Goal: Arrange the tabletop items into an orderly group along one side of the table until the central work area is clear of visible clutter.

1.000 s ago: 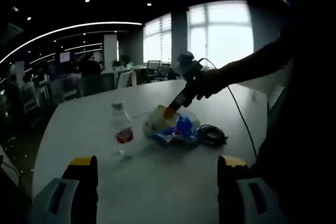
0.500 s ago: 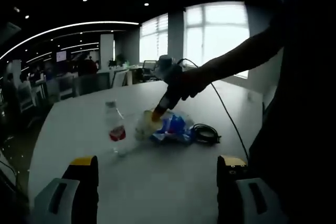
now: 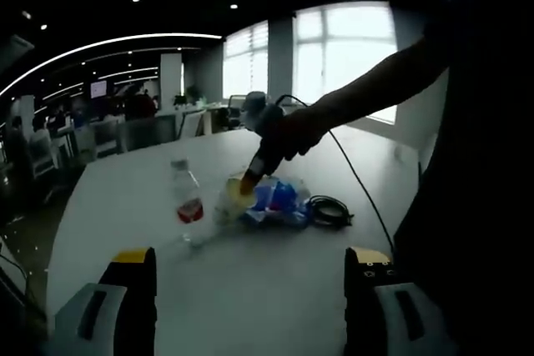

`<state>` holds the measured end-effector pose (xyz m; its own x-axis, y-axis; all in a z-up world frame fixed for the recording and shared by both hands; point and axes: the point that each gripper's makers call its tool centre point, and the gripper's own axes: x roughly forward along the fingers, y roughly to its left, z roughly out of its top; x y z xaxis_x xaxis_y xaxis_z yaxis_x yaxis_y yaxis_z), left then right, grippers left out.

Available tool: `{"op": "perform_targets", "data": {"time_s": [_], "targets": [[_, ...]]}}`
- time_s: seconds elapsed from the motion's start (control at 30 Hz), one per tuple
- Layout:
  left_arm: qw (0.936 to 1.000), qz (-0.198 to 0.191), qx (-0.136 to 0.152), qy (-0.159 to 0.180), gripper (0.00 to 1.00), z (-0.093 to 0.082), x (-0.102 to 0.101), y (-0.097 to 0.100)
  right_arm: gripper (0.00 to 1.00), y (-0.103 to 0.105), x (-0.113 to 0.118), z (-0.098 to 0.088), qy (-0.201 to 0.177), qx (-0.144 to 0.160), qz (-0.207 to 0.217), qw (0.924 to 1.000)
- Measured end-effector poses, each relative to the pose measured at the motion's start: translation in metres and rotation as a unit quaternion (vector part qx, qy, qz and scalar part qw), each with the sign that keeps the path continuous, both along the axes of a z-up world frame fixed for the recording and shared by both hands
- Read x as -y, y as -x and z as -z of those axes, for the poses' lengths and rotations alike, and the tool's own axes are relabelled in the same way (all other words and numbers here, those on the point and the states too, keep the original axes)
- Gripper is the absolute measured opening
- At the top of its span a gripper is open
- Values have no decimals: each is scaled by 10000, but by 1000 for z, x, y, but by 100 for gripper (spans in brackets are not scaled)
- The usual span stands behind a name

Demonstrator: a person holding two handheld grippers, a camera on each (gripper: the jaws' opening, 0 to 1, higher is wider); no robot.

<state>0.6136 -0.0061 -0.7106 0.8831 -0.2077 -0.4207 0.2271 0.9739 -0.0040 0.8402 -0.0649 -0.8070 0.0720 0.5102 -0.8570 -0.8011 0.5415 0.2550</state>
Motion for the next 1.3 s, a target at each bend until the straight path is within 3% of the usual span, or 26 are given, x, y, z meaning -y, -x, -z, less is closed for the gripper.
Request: {"op": "perform_targets", "data": {"time_s": [0.1,0.33,0.77,1.3], "targets": [[10000,41,6,47,91,1,0,-2,0,4,0,1,7,-161,38,9999],[9999,129,-1,23,92,2,1,-6,0,3,-3,7,146,-197,-14,9997],[9997,193,47,124,91,4,5,-8,1,-3,-18,10,209,-67,-109,9997],[9997,189,-2,161,91,7,2,-10,0,-22,-29,12,88,85,103,9999]]}}
